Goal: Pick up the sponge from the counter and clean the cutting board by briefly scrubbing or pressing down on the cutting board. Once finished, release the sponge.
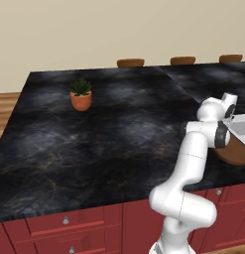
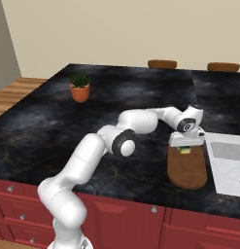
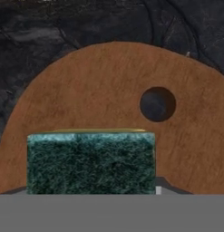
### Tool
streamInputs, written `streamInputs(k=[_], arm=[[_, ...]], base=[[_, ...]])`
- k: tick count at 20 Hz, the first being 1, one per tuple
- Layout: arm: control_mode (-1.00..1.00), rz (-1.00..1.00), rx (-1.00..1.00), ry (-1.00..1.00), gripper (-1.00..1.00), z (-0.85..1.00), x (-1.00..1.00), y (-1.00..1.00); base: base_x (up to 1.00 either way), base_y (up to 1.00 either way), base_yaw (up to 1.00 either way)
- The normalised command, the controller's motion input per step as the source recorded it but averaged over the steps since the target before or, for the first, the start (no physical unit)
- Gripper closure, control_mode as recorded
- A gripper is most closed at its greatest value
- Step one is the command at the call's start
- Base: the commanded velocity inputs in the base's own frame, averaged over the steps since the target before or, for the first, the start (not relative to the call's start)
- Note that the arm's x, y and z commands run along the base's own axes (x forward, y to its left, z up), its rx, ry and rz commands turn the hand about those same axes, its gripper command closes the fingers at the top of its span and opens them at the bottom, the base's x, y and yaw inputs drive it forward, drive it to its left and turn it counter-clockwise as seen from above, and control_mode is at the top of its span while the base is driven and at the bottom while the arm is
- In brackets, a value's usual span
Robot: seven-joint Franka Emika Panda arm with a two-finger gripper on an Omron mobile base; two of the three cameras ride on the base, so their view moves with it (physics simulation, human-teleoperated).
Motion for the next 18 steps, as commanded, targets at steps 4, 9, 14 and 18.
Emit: streamInputs(k=[4, 9, 14, 18], arm=[[-1.00, 0.00, 0.00, 0.11, 1.00, -0.71, 0.00, 0.31], [-1.00, 0.00, 0.00, 0.04, 1.00, -0.47, -0.02, 0.24], [-1.00, 0.00, 0.00, 0.03, 1.00, -0.33, -0.47, 0.05], [-1.00, 0.00, 0.00, 0.00, 1.00, -0.36, -0.61, 0.00]], base=[[0.00, 0.00, 0.00], [0.00, 0.00, 0.00], [0.00, 0.00, 0.00], [0.00, 0.00, 0.00]])
